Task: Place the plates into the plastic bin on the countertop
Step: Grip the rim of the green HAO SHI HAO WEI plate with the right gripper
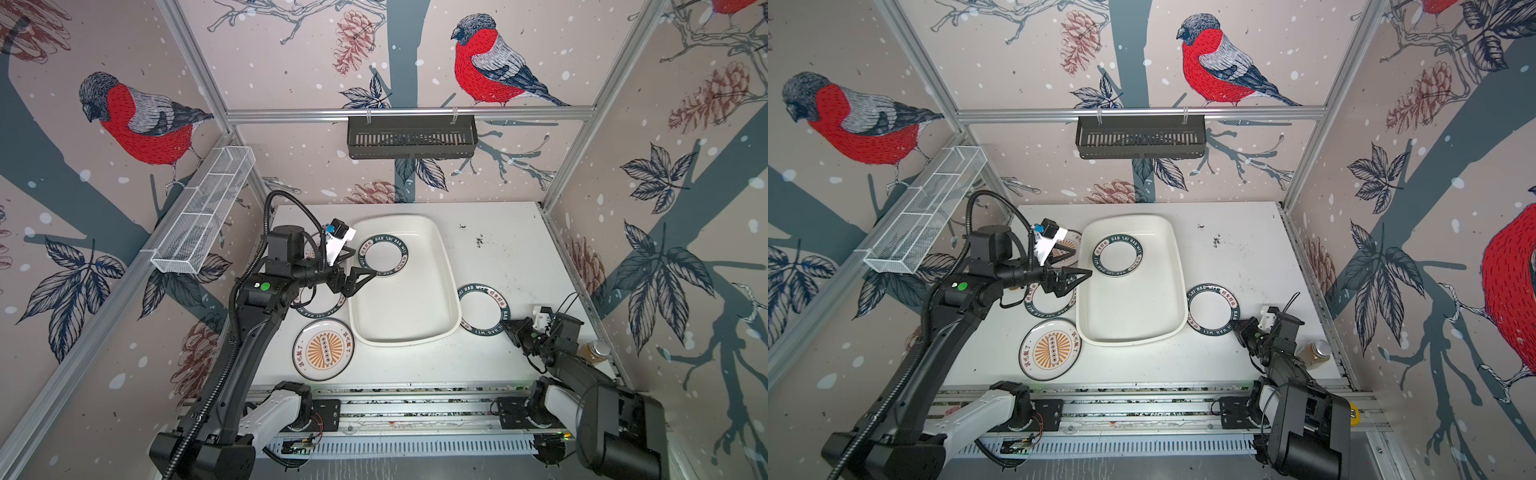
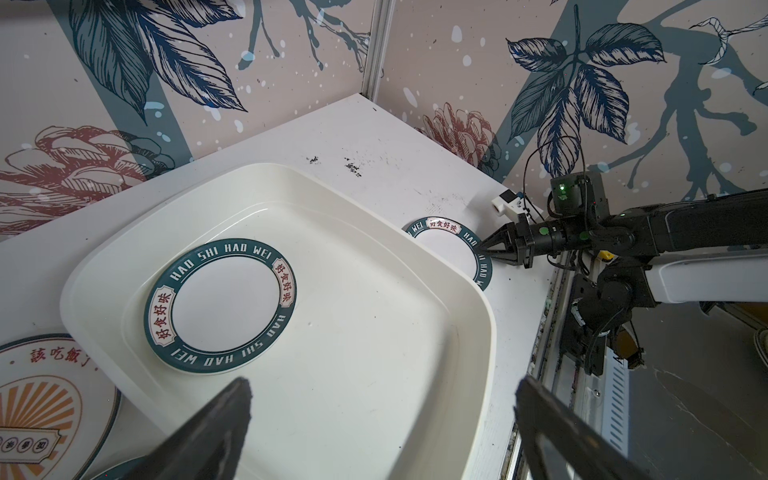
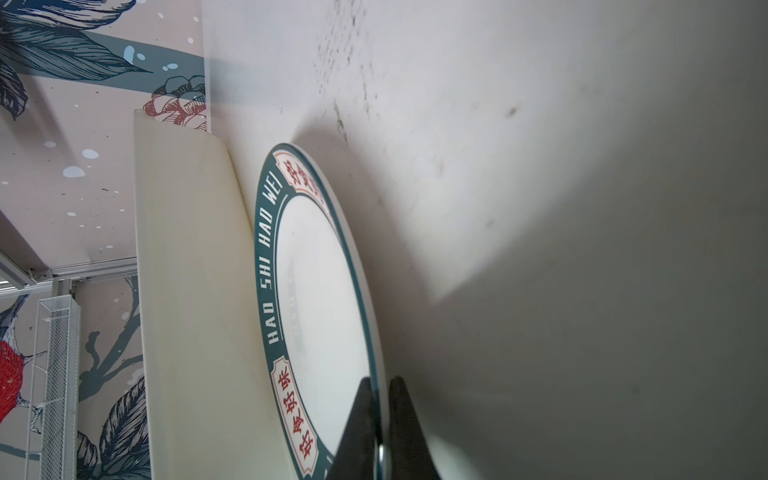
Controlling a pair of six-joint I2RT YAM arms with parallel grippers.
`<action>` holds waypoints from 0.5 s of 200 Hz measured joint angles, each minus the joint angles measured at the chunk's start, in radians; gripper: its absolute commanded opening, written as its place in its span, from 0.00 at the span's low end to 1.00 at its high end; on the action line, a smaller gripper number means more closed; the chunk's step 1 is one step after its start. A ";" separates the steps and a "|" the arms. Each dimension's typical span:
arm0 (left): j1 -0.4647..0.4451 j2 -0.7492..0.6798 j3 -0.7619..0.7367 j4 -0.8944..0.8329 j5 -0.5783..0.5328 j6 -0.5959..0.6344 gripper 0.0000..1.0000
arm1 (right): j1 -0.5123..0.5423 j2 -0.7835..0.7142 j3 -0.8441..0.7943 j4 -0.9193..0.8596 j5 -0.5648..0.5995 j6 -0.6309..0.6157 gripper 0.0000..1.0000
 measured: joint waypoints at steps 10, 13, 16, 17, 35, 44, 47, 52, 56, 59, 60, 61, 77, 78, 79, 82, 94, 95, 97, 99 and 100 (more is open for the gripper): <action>0.000 -0.001 0.000 0.000 0.000 0.000 0.98 | 0.000 0.000 0.004 0.000 0.000 0.000 0.04; 0.000 -0.001 0.000 0.000 0.000 0.000 0.98 | 0.000 0.000 0.005 0.000 0.000 0.001 0.04; 0.000 -0.001 0.000 0.000 0.000 0.000 0.98 | -0.001 0.000 0.006 -0.001 0.000 0.001 0.04; 0.000 -0.001 0.000 0.000 0.000 0.000 0.98 | -0.001 0.000 0.006 -0.001 0.000 0.002 0.04; 0.000 -0.001 0.000 0.001 0.000 0.000 0.98 | -0.003 -0.003 0.016 -0.014 0.001 0.003 0.03; 0.000 -0.001 0.000 0.001 0.000 0.000 0.98 | -0.004 -0.007 0.023 -0.025 0.004 0.004 0.03; 0.000 -0.001 0.000 0.001 0.000 0.000 0.98 | -0.005 -0.008 0.025 -0.027 0.004 0.004 0.03; 0.000 -0.001 0.000 0.001 0.000 0.000 0.98 | -0.006 -0.010 0.029 -0.034 0.006 0.005 0.03; 0.000 -0.001 0.000 0.001 0.000 0.000 0.98 | -0.007 -0.013 0.032 -0.039 0.008 0.005 0.02; 0.000 -0.001 0.000 0.001 0.000 0.000 0.98 | -0.008 -0.014 0.035 -0.044 0.010 0.006 0.02; 0.000 -0.001 0.000 0.001 0.000 0.000 0.98 | -0.008 -0.016 0.036 -0.046 0.011 0.006 0.02; 0.000 -0.001 0.000 0.001 0.000 0.000 0.98 | -0.008 -0.017 0.037 -0.047 0.011 0.006 0.02; 0.000 -0.001 0.000 0.001 0.000 -0.001 0.98 | -0.011 -0.036 0.051 -0.072 0.020 0.006 0.02; 0.000 -0.001 0.000 0.001 0.000 -0.001 0.98 | -0.011 -0.039 0.053 -0.075 0.020 0.006 0.02; 0.000 -0.001 0.000 0.001 0.000 -0.001 0.98 | -0.011 -0.039 0.054 -0.076 0.020 0.006 0.02; 0.000 -0.001 0.000 0.001 0.000 -0.001 0.98 | -0.012 -0.045 0.058 -0.080 0.020 0.006 0.02; 0.000 -0.001 0.000 0.002 0.000 -0.001 0.98 | -0.014 -0.061 0.072 -0.096 0.023 0.006 0.02; 0.000 -0.001 0.000 0.002 0.000 -0.001 0.98 | -0.014 -0.062 0.074 -0.097 0.024 0.006 0.02; 0.000 -0.001 0.000 0.002 0.000 -0.001 0.98 | -0.015 -0.064 0.076 -0.099 0.024 0.006 0.02; 0.000 -0.001 0.000 0.002 0.000 -0.001 0.98 | -0.016 -0.066 0.078 -0.101 0.024 0.006 0.02; 0.000 -0.001 0.000 0.002 0.000 -0.001 0.98 | -0.016 -0.068 0.080 -0.103 0.024 0.006 0.02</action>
